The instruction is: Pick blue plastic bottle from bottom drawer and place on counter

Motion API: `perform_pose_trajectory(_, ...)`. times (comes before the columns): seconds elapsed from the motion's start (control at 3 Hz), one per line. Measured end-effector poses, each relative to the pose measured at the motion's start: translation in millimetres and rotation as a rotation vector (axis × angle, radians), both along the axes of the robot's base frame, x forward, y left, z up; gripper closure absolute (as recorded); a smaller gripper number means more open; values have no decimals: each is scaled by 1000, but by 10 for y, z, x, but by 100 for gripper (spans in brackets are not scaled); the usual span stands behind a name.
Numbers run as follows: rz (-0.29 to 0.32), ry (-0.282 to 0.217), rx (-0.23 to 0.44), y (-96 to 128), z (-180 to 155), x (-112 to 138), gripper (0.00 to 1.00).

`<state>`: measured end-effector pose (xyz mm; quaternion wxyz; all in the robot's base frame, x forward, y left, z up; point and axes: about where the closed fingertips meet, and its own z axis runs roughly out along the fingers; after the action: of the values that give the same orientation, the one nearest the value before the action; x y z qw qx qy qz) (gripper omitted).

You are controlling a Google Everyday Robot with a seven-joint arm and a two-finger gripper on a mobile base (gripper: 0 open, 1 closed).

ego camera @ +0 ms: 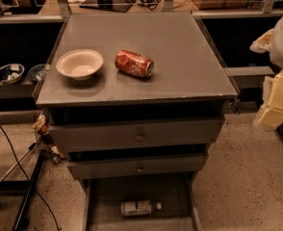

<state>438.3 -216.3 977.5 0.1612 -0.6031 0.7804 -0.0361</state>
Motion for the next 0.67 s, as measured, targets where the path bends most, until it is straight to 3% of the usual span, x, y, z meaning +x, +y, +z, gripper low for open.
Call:
perform_pose_trajectory(0.33,0,0,0,0,0,0,0)
perform_pose_trajectory(0.67,44,5,20,81,-134,-51,0)
